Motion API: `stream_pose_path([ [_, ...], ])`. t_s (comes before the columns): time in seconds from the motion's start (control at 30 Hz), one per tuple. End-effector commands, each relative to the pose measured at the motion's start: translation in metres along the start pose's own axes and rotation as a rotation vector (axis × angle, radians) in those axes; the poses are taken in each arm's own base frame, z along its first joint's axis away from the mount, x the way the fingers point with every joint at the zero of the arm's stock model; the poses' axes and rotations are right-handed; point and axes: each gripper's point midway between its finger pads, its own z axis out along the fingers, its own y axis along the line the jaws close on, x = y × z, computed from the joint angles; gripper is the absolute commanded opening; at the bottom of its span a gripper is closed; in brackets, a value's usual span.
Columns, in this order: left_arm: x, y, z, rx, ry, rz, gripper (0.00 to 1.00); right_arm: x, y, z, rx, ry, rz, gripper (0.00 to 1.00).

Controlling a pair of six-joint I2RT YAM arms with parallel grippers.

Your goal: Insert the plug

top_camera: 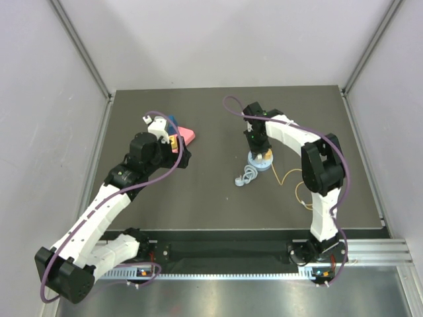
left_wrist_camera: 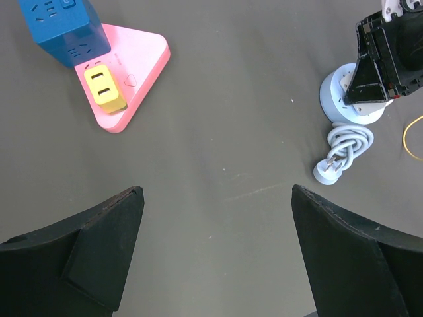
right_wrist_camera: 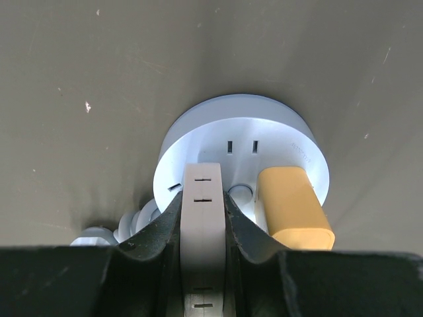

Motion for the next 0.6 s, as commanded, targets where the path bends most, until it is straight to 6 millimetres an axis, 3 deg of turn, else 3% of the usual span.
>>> stream_pose_path([
  [0.0, -0.013, -0.002, 0.002, 0.000, -0.047, 0.012, 0.97, 0.033, 0.013, 0.052, 0.011, 0.098, 0.002, 0.00],
  [0.07, -0.013, 0.000, 0.002, -0.008, -0.049, 0.013, 0.97, 0.026, 0.013, 0.046, 0.010, 0.075, 0.006, 0.02],
  [0.1, -0.013, 0.001, 0.001, -0.012, -0.049, 0.015, 0.97, 0.022, 0.013, 0.044, 0.009, 0.064, 0.007, 0.10],
  [0.2, -0.013, 0.003, 0.002, -0.021, -0.050, 0.016, 0.97, 0.001, 0.014, 0.026, 0.002, 0.011, 0.010, 0.16],
  [0.3, -0.012, 0.002, 0.004, -0.022, -0.039, 0.010, 0.97, -0.022, 0.014, 0.004, -0.010, -0.047, 0.012, 0.33],
  [0.57, -0.030, -0.011, -0.002, 0.018, -0.056, -0.024, 0.97, -0.048, 0.010, -0.027, -0.029, -0.139, -0.001, 0.42],
])
